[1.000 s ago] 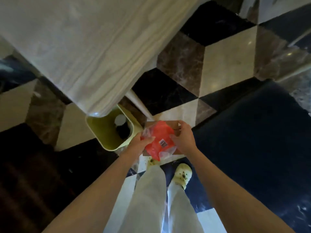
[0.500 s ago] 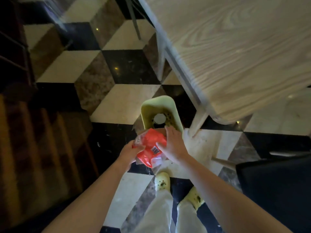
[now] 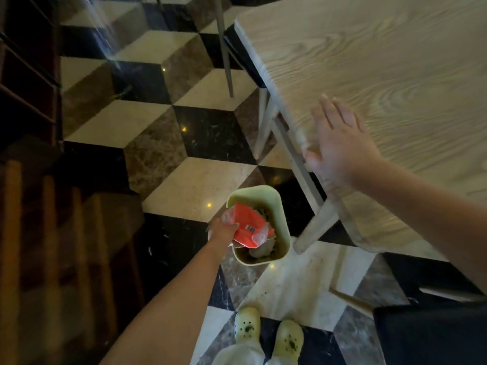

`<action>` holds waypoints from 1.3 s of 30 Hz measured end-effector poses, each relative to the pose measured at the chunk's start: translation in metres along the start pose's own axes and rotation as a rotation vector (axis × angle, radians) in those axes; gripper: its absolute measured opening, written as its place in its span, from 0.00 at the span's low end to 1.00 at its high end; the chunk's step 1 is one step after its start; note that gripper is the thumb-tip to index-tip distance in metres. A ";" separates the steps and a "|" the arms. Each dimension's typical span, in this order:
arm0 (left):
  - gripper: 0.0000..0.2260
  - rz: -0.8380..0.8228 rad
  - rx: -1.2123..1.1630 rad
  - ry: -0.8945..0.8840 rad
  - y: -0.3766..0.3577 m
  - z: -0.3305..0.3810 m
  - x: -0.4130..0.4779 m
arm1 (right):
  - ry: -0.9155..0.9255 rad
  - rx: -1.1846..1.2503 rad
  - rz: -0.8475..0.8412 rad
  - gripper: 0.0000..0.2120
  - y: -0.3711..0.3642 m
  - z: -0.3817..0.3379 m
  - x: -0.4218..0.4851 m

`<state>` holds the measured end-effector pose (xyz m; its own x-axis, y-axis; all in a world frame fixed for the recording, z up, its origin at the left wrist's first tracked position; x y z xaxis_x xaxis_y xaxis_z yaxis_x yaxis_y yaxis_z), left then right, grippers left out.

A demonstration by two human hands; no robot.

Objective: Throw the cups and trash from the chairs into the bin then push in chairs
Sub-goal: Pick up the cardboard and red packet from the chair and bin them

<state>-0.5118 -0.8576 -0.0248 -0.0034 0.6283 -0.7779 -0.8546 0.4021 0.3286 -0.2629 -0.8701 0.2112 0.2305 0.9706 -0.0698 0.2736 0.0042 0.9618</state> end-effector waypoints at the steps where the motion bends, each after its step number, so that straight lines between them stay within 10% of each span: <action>1: 0.23 0.009 0.009 0.017 -0.006 -0.002 0.005 | -0.016 0.021 -0.039 0.36 -0.005 0.010 -0.004; 10: 0.22 -0.100 -0.054 0.096 -0.064 -0.044 0.056 | 0.025 0.103 0.129 0.33 -0.032 0.036 -0.017; 24: 0.29 -0.203 1.223 -0.366 -0.047 -0.038 0.006 | -0.006 0.099 0.059 0.33 -0.030 0.035 -0.016; 39: 0.31 -0.257 1.486 -0.411 -0.002 0.004 -0.135 | -0.088 0.019 -0.035 0.34 -0.047 -0.011 -0.112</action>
<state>-0.5073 -0.9406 0.0821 0.4055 0.4745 -0.7813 0.4514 0.6394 0.6225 -0.3116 -0.9762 0.1769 0.3013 0.9451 -0.1269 0.3004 0.0322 0.9533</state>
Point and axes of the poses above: each hand's wrist, its own x-axis towards the middle knuckle, its own y-axis out of the back of the hand, z = x × y, the point moved 4 cm from there along x, towards the middle knuckle, and after that the axes turned 11 degrees about x, right-handed, at the moved point
